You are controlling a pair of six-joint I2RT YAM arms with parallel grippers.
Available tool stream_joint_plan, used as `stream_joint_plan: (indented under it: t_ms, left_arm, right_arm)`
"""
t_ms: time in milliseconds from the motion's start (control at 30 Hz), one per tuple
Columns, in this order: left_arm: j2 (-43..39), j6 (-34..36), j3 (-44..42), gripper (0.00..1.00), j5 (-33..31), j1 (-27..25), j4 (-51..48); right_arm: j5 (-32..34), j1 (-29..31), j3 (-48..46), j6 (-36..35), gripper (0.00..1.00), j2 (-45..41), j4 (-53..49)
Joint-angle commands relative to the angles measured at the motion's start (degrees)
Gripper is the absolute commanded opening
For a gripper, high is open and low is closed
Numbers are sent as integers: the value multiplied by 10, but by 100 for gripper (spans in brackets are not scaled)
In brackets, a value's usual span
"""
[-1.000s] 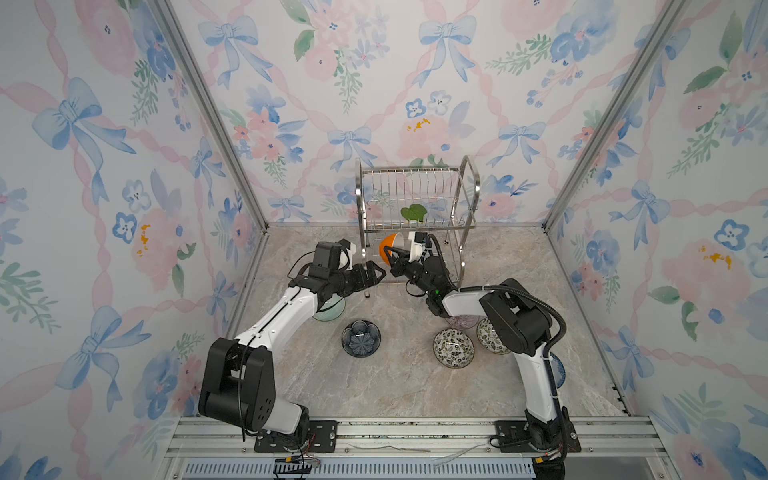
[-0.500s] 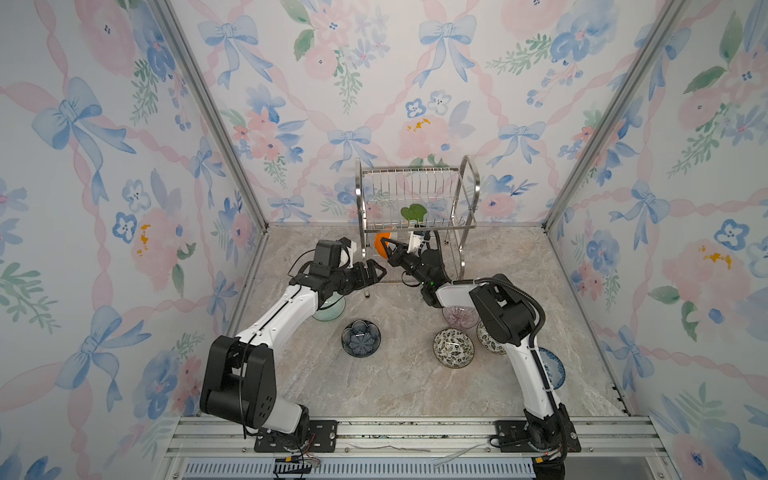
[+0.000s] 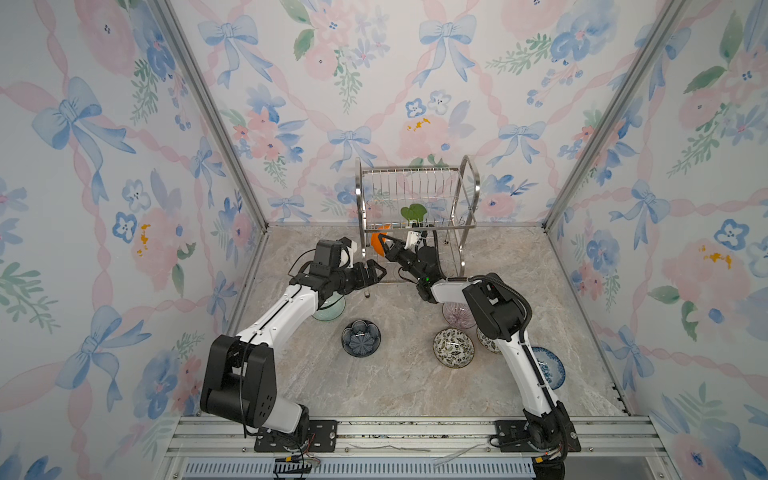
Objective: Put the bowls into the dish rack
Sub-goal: 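Lower white bowl upright into a rack slot with right gripper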
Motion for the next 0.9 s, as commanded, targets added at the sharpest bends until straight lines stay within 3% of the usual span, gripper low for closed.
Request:
stream_joint_plan:
  t_ms: [0, 867]
  left_arm:
    - [10, 13, 13, 98, 3, -3, 7]
    - [7, 21, 3, 98, -1, -2, 7]
  right_arm:
    - [-13, -2, 36, 14, 0, 22, 20]
    - [-16, -2, 141, 47, 0, 83, -92]
